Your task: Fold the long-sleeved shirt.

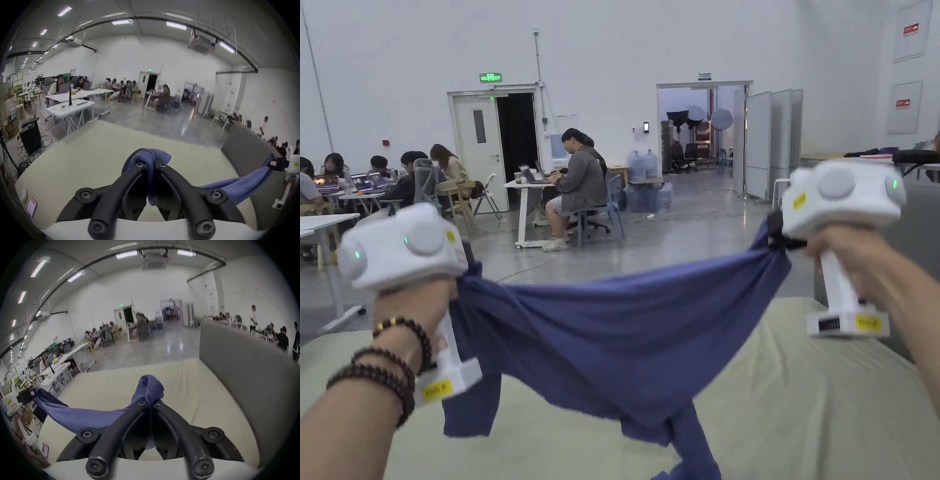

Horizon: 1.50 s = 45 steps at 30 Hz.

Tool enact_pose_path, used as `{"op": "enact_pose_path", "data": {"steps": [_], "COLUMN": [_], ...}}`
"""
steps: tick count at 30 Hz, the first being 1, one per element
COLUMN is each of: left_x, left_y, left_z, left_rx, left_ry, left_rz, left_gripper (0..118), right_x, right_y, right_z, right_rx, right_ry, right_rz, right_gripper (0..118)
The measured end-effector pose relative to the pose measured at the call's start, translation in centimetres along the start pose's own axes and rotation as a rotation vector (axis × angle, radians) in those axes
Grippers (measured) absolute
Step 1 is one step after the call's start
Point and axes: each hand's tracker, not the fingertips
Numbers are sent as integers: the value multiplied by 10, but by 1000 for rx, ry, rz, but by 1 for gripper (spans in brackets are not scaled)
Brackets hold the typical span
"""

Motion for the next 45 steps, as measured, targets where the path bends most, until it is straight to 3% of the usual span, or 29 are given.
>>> {"op": "enact_pose_path", "data": {"steps": [2,5,9,12,15,17,25,33,34,35,36,37,38,42,43,44,45], "left_x": [-7,-21,-34,-50,-63,-71,-127,-136,-138,-136,-136,-136,-137,-134,-125,-123,-120], "left_y": [-42,-94,-133,-159,-211,-251,-400,-436,-434,-432,-427,-422,-418,-394,-392,-387,-384], "left_z": [-17,-32,-21,14,70,103,203,222,225,230,234,237,240,264,271,274,276], "left_rx": [-52,-165,-194,-147,-119,-119,-318,-350,-322,-312,-318,-319,-316,-251,-248,-234,-212], "left_ry": [-2,30,57,-3,-70,-51,45,65,72,62,59,64,63,11,1,-11,-44], "left_rz": [-20,-13,-50,-26,35,28,38,76,126,152,145,135,111,86,86,81,45], "left_gripper": [1,1,1,1,1,1,1,2,5,19,50,100,118,117,109,85,43], "right_x": [10,20,33,42,44,42,68,70,70,71,70,70,69,69,67,67,62], "right_y": [-46,-104,-145,-174,-225,-271,-446,-497,-494,-489,-483,-479,-473,-456,-453,-453,-449], "right_z": [-27,-53,-59,-26,9,38,109,102,106,113,123,134,144,189,193,195,193], "right_rx": [-71,-158,-183,-161,-194,-208,-412,-501,-492,-469,-431,-396,-363,-179,-201,-234,-306], "right_ry": [7,11,24,71,58,14,-87,-122,-118,-119,-128,-141,-164,-179,-210,-211,-192], "right_rz": [-34,-24,-30,-113,-27,-11,-43,-31,-41,-66,-84,-98,-105,-157,-159,-155,-144], "right_gripper": [0,0,0,0,0,0,0,0,11,34,70,114,118,118,116,104,64]}}
